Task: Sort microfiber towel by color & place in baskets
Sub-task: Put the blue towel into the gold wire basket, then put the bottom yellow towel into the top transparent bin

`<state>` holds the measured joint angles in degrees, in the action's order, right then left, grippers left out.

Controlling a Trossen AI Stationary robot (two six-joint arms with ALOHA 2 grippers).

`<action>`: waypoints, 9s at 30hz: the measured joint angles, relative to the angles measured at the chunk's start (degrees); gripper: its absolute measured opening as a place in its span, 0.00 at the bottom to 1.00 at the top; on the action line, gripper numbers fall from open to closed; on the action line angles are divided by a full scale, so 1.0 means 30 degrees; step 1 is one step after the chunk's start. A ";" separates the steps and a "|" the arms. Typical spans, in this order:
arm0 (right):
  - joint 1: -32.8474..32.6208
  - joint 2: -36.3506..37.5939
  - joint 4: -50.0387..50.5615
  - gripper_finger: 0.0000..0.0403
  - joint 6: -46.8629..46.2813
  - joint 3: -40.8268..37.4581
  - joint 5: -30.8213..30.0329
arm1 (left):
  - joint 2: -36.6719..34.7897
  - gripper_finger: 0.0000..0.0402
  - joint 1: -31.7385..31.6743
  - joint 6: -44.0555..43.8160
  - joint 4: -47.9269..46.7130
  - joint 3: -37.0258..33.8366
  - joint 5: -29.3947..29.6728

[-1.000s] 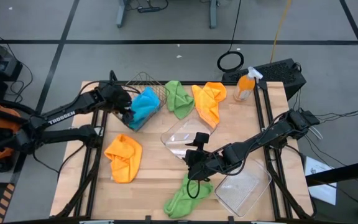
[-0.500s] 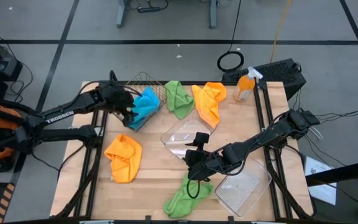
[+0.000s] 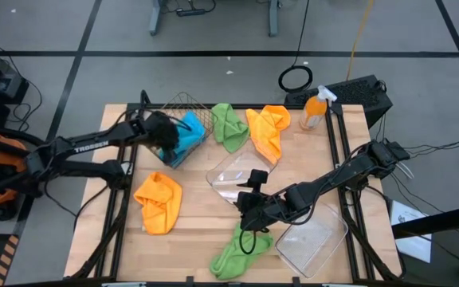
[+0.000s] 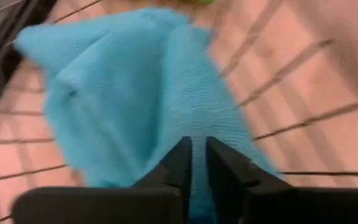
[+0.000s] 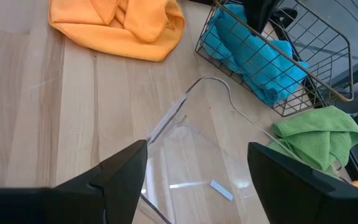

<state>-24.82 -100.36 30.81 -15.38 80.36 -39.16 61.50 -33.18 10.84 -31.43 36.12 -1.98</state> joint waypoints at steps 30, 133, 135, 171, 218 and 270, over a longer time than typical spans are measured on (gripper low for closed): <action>0.0102 -0.0364 -0.0696 0.67 0.0375 -0.0302 0.0036 | -0.2177 0.03 0.5487 -0.8512 -0.1038 0.2057 0.4837; -0.3424 -0.2769 -0.8721 0.67 -0.1719 -0.1647 0.1086 | 0.6133 0.80 2.7201 -2.6915 -0.2414 -0.1534 0.5898; -0.3424 -0.2769 -0.8728 0.67 -0.1719 -0.1647 0.1078 | 0.6188 0.69 2.7210 -2.6222 -0.1396 -0.1591 0.6478; -0.2857 -0.5195 -1.5657 0.72 0.1569 -0.1639 0.0989 | 0.6221 0.03 2.8361 -1.2330 1.6510 -0.1625 1.6313; -0.0321 -0.7257 -2.4495 0.49 0.0003 -0.1639 0.8229 | 0.6221 0.05 2.6337 -0.2852 2.4578 -0.1609 1.1946; -0.0743 -0.5721 -2.0771 0.23 0.0317 -0.1639 0.5155 | 0.9346 0.29 2.8170 -0.5719 2.6420 -0.1566 1.5525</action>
<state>-27.05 -117.52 -31.51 -14.43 75.44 -23.69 89.54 51.33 -6.32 47.83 31.42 44.60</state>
